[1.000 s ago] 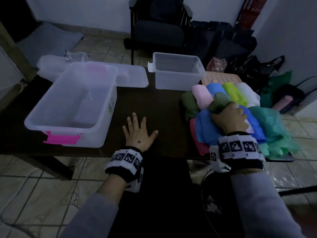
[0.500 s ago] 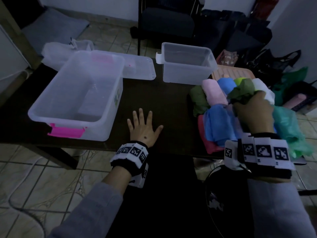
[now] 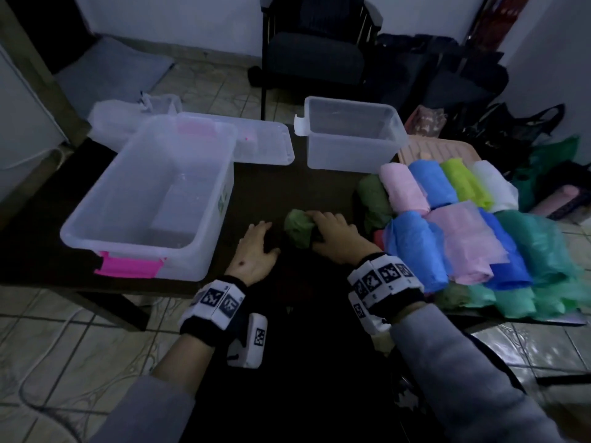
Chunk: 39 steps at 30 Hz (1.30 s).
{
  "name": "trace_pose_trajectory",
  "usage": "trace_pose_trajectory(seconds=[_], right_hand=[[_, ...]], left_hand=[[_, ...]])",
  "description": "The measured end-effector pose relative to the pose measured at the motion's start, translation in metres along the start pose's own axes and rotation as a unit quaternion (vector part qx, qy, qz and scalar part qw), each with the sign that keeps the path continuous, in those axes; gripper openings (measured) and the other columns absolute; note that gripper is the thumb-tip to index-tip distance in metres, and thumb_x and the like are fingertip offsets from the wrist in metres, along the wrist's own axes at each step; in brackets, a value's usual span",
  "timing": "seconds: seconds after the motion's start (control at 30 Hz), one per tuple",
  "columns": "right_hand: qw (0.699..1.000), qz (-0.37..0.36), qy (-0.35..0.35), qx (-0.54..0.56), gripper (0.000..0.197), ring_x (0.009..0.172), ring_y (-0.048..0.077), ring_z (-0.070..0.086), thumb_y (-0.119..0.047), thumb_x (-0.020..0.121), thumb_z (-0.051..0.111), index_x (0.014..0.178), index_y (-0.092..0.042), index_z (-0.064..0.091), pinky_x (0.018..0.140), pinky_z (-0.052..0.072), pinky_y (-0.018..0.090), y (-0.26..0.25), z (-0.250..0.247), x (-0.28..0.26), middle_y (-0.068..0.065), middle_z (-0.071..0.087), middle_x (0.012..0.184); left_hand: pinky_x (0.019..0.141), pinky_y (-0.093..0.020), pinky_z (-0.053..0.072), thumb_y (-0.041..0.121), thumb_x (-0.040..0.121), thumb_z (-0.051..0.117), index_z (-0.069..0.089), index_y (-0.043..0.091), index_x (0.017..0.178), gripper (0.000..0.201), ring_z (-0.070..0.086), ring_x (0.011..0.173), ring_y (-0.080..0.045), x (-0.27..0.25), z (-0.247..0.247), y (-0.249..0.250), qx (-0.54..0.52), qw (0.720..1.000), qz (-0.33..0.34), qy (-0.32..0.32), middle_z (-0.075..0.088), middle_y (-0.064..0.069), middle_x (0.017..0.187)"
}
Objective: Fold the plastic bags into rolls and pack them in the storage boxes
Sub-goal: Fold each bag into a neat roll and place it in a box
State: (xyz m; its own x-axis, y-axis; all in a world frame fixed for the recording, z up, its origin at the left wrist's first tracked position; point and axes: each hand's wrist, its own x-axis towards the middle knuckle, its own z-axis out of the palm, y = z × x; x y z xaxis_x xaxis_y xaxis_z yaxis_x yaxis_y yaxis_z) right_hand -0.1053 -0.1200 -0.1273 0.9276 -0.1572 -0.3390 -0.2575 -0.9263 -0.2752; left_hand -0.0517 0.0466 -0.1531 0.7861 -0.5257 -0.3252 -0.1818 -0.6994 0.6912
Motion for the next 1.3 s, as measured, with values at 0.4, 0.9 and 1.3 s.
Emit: trace_pose_trajectory(seconds=[0.4, 0.9, 1.3], right_hand=[[0.963, 0.032, 0.196, 0.185, 0.051, 0.126, 0.030, 0.041, -0.022, 0.088, 0.063, 0.133, -0.012, 0.042, 0.105, 0.036, 0.039, 0.022, -0.019, -0.015, 0.015, 0.042, 0.136], [0.994, 0.030, 0.102, -0.037, 0.061, 0.123, 0.027, 0.033, -0.023, 0.083, 0.064, 0.136, -0.020, 0.036, 0.099, 0.032, 0.040, 0.017, -0.012, -0.029, 0.007, 0.036, 0.132], [0.990, -0.028, 0.081, -0.113, 0.065, 0.124, 0.029, 0.029, -0.030, 0.081, 0.063, 0.138, -0.025, 0.034, 0.100, 0.029, 0.043, 0.001, 0.001, -0.015, 0.008, 0.033, 0.133]], left_hand=[[0.106, -0.027, 0.031, 0.023, 0.078, 0.074, 0.033, 0.020, 0.144, 0.077, 0.039, 0.133, -0.020, 0.019, -0.011, 0.032, -0.031, 0.997, 0.071, 0.015, 0.042, -0.003, 0.144], [0.104, -0.036, 0.036, 0.032, 0.099, 0.037, 0.029, 0.015, 0.142, 0.047, 0.047, 0.124, -0.033, 0.037, -0.038, 0.069, -0.204, 0.962, -0.045, 0.176, 0.048, -0.013, 0.136], [0.090, -0.032, 0.045, 0.029, 0.085, 0.067, 0.044, 0.002, 0.131, 0.058, 0.052, 0.117, -0.030, 0.053, -0.029, 0.058, 0.000, 0.991, -0.119, -0.056, 0.051, -0.017, 0.130]])
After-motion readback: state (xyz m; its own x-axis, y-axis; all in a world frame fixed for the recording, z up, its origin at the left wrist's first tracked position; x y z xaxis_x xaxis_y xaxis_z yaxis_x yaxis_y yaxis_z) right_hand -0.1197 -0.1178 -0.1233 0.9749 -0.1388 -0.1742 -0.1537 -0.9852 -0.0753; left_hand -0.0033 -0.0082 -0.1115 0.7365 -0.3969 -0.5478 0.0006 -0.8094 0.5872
